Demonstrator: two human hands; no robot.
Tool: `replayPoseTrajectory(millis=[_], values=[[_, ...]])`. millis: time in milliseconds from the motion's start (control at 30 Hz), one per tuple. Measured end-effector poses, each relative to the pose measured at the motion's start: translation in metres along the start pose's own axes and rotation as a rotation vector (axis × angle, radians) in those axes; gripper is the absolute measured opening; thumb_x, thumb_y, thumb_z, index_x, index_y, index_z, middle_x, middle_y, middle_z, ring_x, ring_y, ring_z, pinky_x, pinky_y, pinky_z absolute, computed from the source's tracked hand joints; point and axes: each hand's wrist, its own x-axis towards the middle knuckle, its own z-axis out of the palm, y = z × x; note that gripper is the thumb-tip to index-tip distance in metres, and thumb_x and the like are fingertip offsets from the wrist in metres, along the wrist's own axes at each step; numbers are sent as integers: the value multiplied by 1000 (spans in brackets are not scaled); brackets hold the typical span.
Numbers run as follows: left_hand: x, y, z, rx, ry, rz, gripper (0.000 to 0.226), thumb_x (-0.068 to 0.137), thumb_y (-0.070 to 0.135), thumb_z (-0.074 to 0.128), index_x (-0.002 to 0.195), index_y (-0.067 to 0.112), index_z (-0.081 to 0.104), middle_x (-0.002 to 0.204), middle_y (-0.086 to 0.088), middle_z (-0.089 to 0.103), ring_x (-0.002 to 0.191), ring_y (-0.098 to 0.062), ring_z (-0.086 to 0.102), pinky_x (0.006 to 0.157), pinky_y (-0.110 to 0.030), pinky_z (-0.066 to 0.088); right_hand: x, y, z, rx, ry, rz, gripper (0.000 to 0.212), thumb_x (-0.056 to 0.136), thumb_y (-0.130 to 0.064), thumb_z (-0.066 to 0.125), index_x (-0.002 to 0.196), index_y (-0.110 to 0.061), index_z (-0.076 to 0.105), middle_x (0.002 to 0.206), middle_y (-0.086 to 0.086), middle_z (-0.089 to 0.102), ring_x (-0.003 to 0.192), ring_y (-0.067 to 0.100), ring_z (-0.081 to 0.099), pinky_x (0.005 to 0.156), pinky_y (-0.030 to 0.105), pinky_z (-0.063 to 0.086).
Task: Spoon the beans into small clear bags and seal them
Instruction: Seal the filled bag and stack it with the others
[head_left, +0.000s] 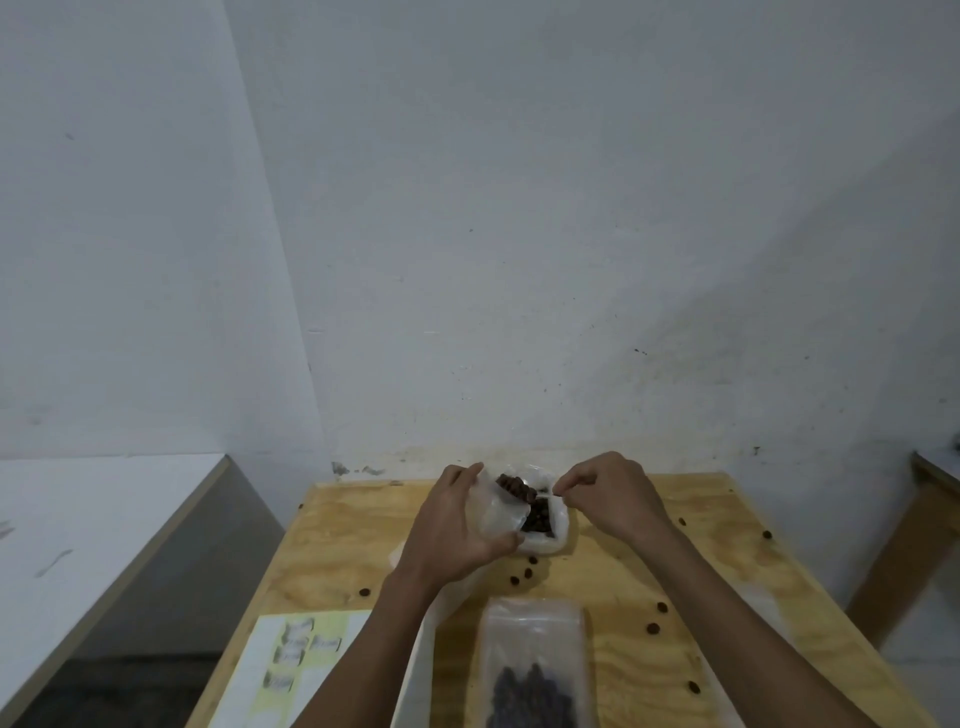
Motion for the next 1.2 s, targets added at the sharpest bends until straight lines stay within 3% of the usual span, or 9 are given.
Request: replayPoseTrajectory(millis=[100,267,333,600,733,867,1000,1133,1200], values=[[1,4,2,17,6,27,108,69,69,78,154,14,39,136,6,46,120,-9,49,93,-22,41,-7,-7,3,-100,-30,-85,23,89,-14,67,95,-31,82,93,-8,77,52,5,58,52,24,50],[-1,0,2,14,12,8,111,65,75,71,153,15,41,133,6,48,118,-10,51,93,-21,43,-8,-2,1,-146,19,-149,23,89,-16,69,105,-29,81,95,-5,73,77,8,65,64,22,53],[-2,-5,2,13,10,-13,113,64,76,71,153,15,40,135,7,47,120,-10,50,95,-23,44,-5,4,1,-110,16,-121,25,91,-15,70,109,-28,80,99,-3,74,77,6,63,61,17,47],[1,-11,8,-164,25,-125,108,60,77,73,148,18,50,131,8,55,118,-10,55,99,-31,50,4,18,21,-347,147,35,28,86,-5,61,96,-21,81,98,0,76,76,19,70,55,28,54],[8,-4,20,-330,27,-177,91,61,72,78,137,26,61,129,8,62,115,-9,61,95,-29,52,6,16,40,-469,84,36,21,90,-6,57,93,-17,74,93,4,60,72,22,56,51,27,33],[15,6,25,-454,49,-207,55,65,62,76,115,43,66,119,13,69,105,-7,65,89,-35,57,10,17,59,-381,54,98,10,95,-22,65,89,-24,74,90,3,67,73,21,62,54,27,40],[19,3,26,-494,45,-233,59,64,63,76,118,39,68,118,12,71,103,-7,66,83,-30,57,16,24,65,-152,-24,176,24,92,-15,60,81,-17,82,77,1,74,65,19,68,53,31,51],[18,-5,23,-442,14,-231,75,61,68,77,125,30,68,122,11,68,104,-7,65,78,-19,51,20,27,60,-23,1,212,21,86,-15,61,85,-11,82,87,9,78,73,26,76,51,34,53],[17,-10,21,-390,-8,-234,90,59,70,78,134,24,63,128,9,64,109,-7,62,79,-17,49,19,25,53,-20,22,191,19,85,-16,62,85,-13,81,88,7,78,80,27,76,62,43,63]])
